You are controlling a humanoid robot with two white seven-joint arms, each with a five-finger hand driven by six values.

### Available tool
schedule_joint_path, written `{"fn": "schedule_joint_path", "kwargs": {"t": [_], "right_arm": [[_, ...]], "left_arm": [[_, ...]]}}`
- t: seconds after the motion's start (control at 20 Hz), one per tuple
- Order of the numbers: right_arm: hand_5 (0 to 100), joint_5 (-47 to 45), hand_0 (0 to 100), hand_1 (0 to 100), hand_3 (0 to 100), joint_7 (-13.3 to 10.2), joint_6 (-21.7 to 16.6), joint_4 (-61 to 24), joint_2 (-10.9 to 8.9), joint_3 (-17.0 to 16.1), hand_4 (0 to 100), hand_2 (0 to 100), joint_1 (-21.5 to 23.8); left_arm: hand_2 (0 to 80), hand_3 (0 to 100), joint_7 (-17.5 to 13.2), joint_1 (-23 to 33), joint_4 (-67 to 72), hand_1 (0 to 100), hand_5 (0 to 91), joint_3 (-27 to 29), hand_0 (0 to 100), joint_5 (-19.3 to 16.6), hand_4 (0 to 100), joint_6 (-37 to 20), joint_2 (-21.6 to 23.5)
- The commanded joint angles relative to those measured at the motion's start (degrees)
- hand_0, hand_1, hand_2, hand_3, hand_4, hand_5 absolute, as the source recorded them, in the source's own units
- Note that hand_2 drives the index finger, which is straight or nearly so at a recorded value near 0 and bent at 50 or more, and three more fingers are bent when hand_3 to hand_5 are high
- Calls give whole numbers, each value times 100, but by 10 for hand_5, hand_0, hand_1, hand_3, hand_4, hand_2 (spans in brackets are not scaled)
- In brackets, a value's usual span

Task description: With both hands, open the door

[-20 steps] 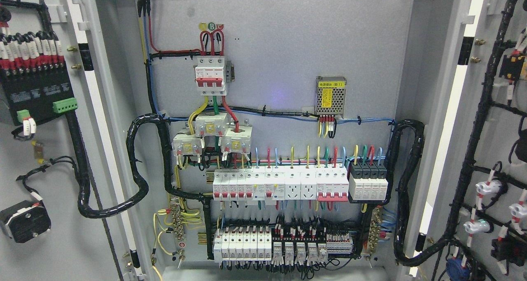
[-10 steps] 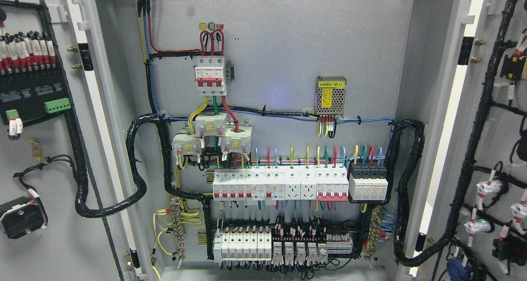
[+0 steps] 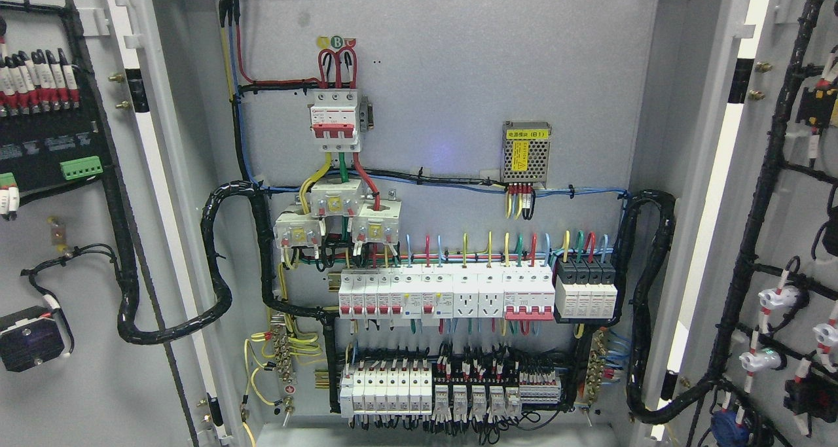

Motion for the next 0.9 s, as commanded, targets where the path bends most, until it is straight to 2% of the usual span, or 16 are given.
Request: {"fn": "schedule_joint_path", "kwargs": {"t": [0.0, 0.25, 0.4, 0.85], "right_arm": [[0, -11, 106, 0, 0, 19, -10, 17, 158, -136, 0, 0, 80], [0, -274, 106, 0, 0, 19, -37, 17, 193, -259, 0, 0, 80], [0, -371, 106, 0, 0, -60, -37, 52, 193, -338, 0, 0, 89], [0, -380, 106, 0, 0, -69, -37, 114, 193, -338, 0, 0, 133]], "left_arm": [[0, 0, 23, -274, 792, 0, 0, -206, 0, -6, 31, -53, 175], [0, 0, 23, -529, 1047, 0, 0, -338, 0, -14, 30, 8, 175], [0, 0, 23, -608, 1135, 0, 0, -355, 0, -6, 31, 8, 184], [0, 0, 23, -556, 1109, 0, 0, -373, 0, 12, 31, 0, 175]]}}
